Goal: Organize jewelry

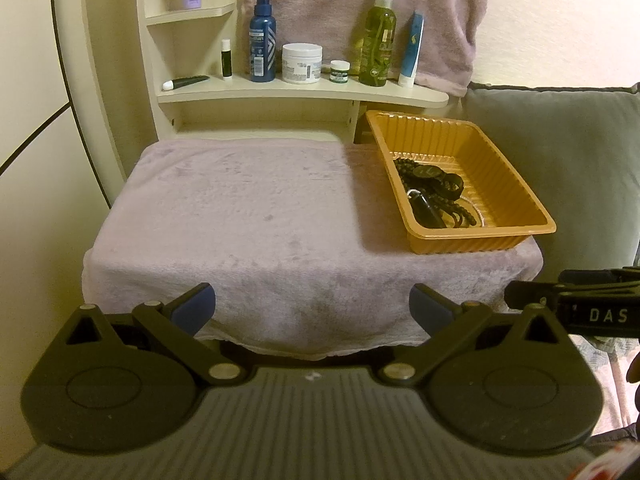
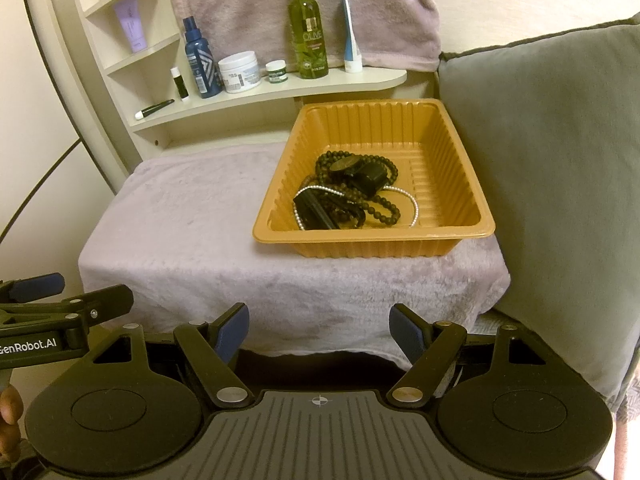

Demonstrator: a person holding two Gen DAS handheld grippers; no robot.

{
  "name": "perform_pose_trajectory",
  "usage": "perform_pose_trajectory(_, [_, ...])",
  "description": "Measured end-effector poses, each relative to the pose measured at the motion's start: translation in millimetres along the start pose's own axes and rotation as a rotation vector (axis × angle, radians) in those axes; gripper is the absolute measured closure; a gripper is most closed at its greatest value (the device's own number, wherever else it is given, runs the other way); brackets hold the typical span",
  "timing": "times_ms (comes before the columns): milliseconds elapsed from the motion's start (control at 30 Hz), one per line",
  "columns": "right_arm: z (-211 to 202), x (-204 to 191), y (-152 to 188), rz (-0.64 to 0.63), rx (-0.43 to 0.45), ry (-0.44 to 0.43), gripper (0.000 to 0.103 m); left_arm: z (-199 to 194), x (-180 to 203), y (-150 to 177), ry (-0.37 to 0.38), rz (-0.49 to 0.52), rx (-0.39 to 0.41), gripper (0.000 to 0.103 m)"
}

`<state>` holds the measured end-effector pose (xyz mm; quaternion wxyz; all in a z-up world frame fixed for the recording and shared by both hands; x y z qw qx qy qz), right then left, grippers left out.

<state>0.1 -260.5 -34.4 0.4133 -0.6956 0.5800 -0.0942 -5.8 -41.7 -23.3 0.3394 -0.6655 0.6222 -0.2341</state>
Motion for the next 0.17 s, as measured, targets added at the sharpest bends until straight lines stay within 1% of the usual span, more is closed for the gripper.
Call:
perform_pose_trajectory(100, [-0.1,0.2,-0.1,0.001,0.000,0.000,0.026,-2.9,-0.8,2.5,0.002,-0.011,0.017,0.000])
perform_pose_trajectory(167, [-0.1,0.2,-0.1,0.001,0.000,0.000,0.026,-2.2,-1.7,2.3,0.007,-0.016,0.015,0.000])
Point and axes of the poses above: each gripper's, at about its wrist camera, not at the fingertips, and z roughly the way its jaws point, x to its right, y to its underside, the point moved 1 cm from there along z, roughly the way its jaws point, and after that the axes turned 13 degrees about -y, right-handed, at the moved point
